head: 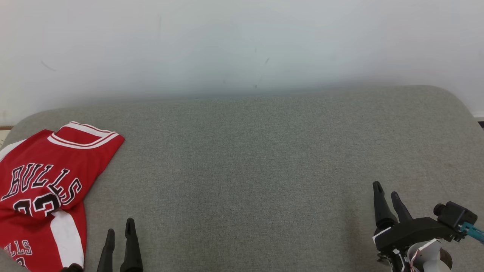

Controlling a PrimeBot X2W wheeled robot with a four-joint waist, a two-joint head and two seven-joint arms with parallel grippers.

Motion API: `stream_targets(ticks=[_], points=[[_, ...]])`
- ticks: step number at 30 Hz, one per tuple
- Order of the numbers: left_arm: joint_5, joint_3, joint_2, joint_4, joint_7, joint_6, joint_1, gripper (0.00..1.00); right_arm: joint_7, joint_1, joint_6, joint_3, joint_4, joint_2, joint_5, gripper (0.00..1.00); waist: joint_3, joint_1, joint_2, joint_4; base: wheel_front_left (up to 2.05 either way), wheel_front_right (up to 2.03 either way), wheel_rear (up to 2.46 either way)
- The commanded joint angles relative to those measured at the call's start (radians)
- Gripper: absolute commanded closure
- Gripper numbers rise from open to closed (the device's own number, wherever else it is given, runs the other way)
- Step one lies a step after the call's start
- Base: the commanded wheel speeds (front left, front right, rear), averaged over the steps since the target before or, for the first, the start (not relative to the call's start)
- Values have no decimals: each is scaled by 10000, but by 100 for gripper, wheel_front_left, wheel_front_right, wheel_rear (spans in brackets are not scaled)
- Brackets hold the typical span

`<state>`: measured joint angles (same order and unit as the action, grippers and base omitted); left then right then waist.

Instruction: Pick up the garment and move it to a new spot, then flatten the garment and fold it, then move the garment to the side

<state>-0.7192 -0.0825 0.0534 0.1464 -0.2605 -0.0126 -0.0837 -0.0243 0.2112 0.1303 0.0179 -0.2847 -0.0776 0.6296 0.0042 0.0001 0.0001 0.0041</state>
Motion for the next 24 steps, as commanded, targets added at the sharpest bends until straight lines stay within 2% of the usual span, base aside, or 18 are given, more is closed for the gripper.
stream_targets(ticks=[1,9,24], points=[[432,57,101,-136,-11,-79,11,0,150,35,3,153,173,-79,-363,0,-5,0,-1,0,0,0,0],[1685,119,262,-197,-12,-459,150,0,567,-38,4,745,203,-170,-1577,0,-69,0,-1,-9,0,0,0],[3361,254,514,-438,-15,-918,432,0,1265,-61,5,1978,233,-404,-2996,0,-137,-1,-1,-41,0,0,0]])
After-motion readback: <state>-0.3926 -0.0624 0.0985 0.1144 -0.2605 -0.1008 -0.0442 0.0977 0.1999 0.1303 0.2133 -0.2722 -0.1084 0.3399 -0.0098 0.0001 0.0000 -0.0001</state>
